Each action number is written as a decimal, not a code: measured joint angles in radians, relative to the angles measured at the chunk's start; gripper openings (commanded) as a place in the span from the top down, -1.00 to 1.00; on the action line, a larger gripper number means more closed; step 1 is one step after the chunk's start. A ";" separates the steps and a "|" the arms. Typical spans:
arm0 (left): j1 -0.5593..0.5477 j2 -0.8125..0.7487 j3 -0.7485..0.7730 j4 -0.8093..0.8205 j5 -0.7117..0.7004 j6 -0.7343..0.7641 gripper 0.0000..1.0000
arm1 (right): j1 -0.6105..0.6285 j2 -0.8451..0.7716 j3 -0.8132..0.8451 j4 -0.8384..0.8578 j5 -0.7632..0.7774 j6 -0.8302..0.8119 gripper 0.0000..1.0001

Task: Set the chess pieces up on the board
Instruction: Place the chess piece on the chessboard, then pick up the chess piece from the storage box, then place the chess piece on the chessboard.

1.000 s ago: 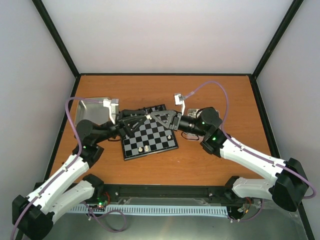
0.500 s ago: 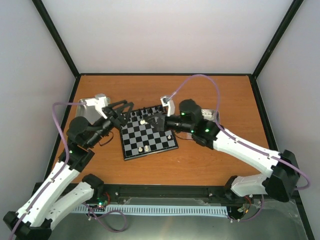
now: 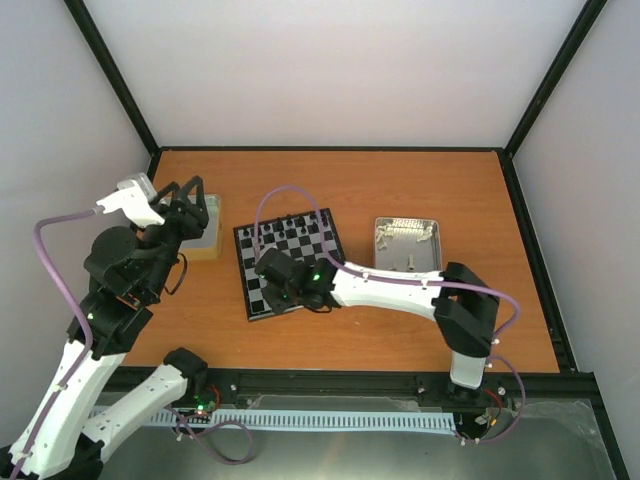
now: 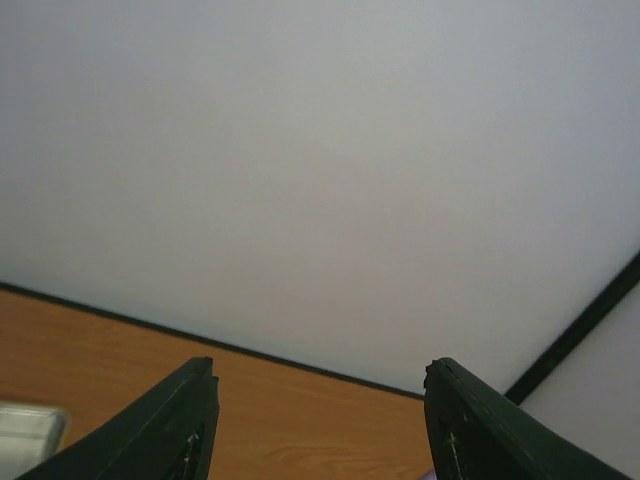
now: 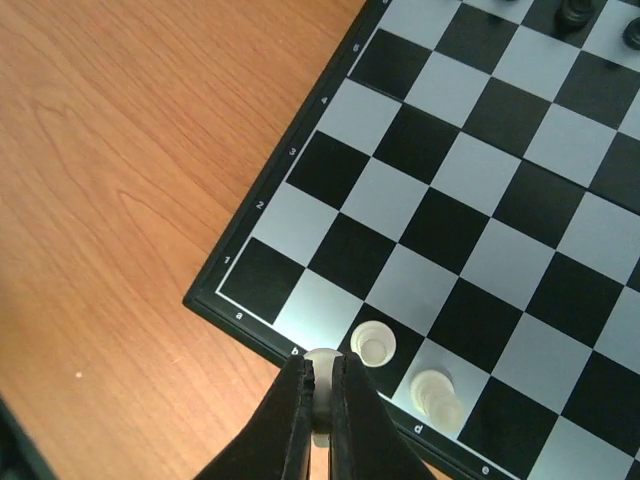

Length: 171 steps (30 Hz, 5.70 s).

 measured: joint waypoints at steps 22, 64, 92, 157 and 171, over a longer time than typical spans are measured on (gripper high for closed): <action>0.000 -0.051 0.008 -0.165 -0.281 -0.056 -0.16 | 0.083 0.280 0.239 -0.138 0.142 -0.087 0.94; 0.000 -0.044 -0.006 -0.160 -0.209 -0.057 -0.38 | -0.307 -0.242 -0.149 -0.108 0.242 0.128 0.07; 0.000 0.088 -0.247 -0.054 0.145 -0.102 -0.65 | -0.819 -0.033 -0.326 0.265 -0.101 0.285 0.29; -0.002 0.400 -0.541 0.496 0.897 -0.293 -0.40 | -0.552 -0.451 -0.650 0.811 -0.542 0.798 0.69; -0.005 0.386 -0.594 0.770 0.950 -0.451 0.09 | -0.460 -0.360 -0.650 1.052 -0.574 1.022 0.68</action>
